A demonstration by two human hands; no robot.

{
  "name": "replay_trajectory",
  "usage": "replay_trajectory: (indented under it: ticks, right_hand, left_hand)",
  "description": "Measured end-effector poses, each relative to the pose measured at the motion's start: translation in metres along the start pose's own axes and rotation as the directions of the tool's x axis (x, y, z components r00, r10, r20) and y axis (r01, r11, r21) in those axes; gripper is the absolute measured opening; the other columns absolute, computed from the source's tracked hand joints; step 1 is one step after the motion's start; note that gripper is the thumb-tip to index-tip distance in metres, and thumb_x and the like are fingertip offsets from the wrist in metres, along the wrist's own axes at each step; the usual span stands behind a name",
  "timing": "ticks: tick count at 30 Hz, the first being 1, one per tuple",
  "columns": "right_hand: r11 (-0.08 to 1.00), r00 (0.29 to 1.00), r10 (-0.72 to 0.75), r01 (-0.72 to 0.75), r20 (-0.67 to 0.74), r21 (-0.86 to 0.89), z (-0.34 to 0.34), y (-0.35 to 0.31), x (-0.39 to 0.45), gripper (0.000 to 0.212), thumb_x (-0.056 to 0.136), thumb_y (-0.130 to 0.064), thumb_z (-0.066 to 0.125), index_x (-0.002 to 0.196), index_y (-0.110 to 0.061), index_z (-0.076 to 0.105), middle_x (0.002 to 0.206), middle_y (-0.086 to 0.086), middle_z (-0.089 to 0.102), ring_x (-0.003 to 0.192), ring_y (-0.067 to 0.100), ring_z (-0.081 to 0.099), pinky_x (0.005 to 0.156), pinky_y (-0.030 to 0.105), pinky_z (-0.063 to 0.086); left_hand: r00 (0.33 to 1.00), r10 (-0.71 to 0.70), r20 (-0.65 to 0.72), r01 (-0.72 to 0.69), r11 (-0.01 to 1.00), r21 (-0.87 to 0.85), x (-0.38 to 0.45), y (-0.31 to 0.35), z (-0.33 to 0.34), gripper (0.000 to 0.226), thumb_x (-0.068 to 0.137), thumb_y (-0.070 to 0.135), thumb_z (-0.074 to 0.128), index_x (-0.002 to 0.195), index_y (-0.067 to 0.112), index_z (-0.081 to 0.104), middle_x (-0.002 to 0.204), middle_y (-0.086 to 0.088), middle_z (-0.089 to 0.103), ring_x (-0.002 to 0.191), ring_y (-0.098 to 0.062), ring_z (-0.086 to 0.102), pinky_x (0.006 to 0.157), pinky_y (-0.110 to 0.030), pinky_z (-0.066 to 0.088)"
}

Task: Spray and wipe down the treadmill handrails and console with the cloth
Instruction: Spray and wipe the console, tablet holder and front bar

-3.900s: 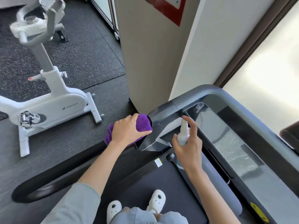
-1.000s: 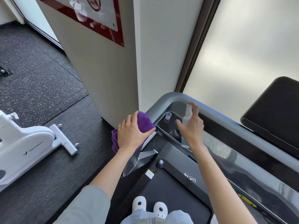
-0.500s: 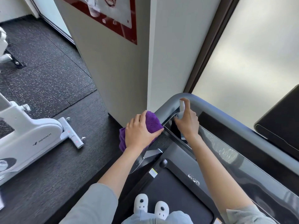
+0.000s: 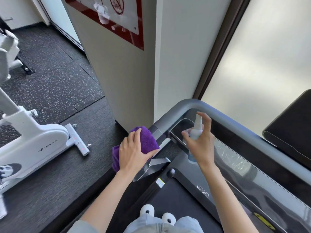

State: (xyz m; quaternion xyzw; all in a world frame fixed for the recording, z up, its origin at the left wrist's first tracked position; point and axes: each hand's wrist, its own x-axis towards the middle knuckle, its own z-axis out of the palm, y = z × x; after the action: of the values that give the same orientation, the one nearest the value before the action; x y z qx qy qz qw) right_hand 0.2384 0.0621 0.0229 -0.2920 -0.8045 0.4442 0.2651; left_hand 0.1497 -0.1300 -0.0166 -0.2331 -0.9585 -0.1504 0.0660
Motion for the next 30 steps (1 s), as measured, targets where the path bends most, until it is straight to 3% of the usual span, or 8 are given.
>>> replay_trajectory:
  ticks: [4, 9, 12, 17, 22, 26, 30]
  right_hand:
    - [1.0, 1.0, 0.007, -0.006, -0.002, 0.028, -0.003, 0.005, -0.004, 0.073, 0.081, -0.008, 0.072, 0.127, -0.049, 0.032, 0.075, -0.021, 0.069, 0.078, 0.017, 0.065, 0.074, 0.018, 0.046]
    - [0.997, 0.998, 0.064, -0.064, -0.012, 0.036, -0.008, 0.008, 0.003, 0.071, 0.082, -0.006, 0.073, 0.131, -0.042, 0.035, 0.074, -0.026, 0.067, 0.077, 0.02, 0.065, 0.079, 0.034, 0.053]
    - [0.997, 0.997, 0.071, -0.07, -0.029, 0.034, -0.011, 0.006, 0.007, 0.071, 0.082, -0.005, 0.072, 0.131, -0.042, 0.035, 0.074, -0.026, 0.068, 0.074, 0.019, 0.065, 0.08, 0.037, 0.055]
    - [0.996, 0.996, 0.073, -0.071, -0.046, 0.053, -0.019, -0.001, 0.01, 0.071, 0.082, -0.004, 0.072, 0.131, -0.042, 0.036, 0.075, -0.018, 0.071, 0.066, 0.02, 0.064, 0.079, 0.045, 0.058]
    - [0.997, 0.998, 0.044, -0.041, -0.05, 0.063, -0.023, -0.007, 0.01, 0.071, 0.082, -0.002, 0.072, 0.129, -0.041, 0.037, 0.074, -0.019, 0.07, 0.062, 0.022, 0.063, 0.075, 0.052, 0.058]
    - [0.996, 0.998, 0.049, -0.045, -0.046, 0.072, -0.02, -0.006, 0.005, 0.071, 0.082, -0.003, 0.074, 0.128, -0.044, 0.037, 0.076, -0.017, 0.07, 0.064, 0.021, 0.065, 0.077, 0.05, 0.058]
    - [0.996, 0.998, 0.047, -0.043, -0.05, 0.075, -0.019, -0.001, 0.001, 0.072, 0.082, -0.004, 0.074, 0.13, -0.043, 0.037, 0.074, -0.023, 0.068, 0.069, 0.008, 0.063, 0.081, 0.039, 0.057]
  left_hand:
    - [1.0, -0.029, 0.005, 0.029, 0.996, 0.087, 0.008, 0.014, 0.006, 0.093, 0.069, 0.078, 0.054, 0.125, 0.004, 0.057, 0.11, -0.015, 0.062, 0.084, -0.035, 0.061, 0.072, -0.044, 0.049]
    - [0.997, -0.031, 0.075, 0.017, 0.982, 0.189, 0.038, 0.038, 0.016, 0.091, 0.076, 0.082, 0.038, 0.13, 0.01, 0.048, 0.112, -0.012, 0.057, 0.092, -0.033, 0.058, 0.078, -0.042, 0.044]
    - [0.993, -0.012, 0.121, -0.019, 0.968, 0.25, 0.065, 0.065, 0.024, 0.086, 0.079, 0.082, 0.039, 0.128, 0.011, 0.041, 0.112, -0.011, 0.055, 0.092, -0.03, 0.055, 0.077, -0.039, 0.041]
    - [0.98, 0.0, 0.2, -0.039, 0.981, 0.189, 0.096, 0.093, 0.033, 0.086, 0.079, 0.082, 0.04, 0.127, 0.011, 0.037, 0.119, -0.014, 0.052, 0.099, -0.032, 0.054, 0.081, -0.041, 0.041]
    - [0.963, 0.071, 0.26, -0.093, 0.993, 0.074, 0.083, 0.064, 0.019, 0.107, 0.069, 0.089, 0.037, 0.15, 0.021, 0.025, 0.134, -0.009, 0.047, 0.11, -0.032, 0.054, 0.089, -0.042, 0.043]
    - [0.966, 0.053, 0.252, -0.051, 0.999, -0.014, 0.045, 0.019, -0.001, 0.105, 0.065, 0.093, 0.022, 0.152, 0.036, 0.021, 0.14, 0.002, 0.045, 0.106, -0.031, 0.058, 0.085, -0.042, 0.047]
    - [0.983, 0.014, 0.182, -0.028, 0.997, 0.078, 0.027, 0.015, 0.0, 0.096, 0.073, 0.086, 0.02, 0.151, 0.03, 0.031, 0.132, -0.006, 0.053, 0.094, -0.034, 0.06, 0.076, -0.042, 0.048]
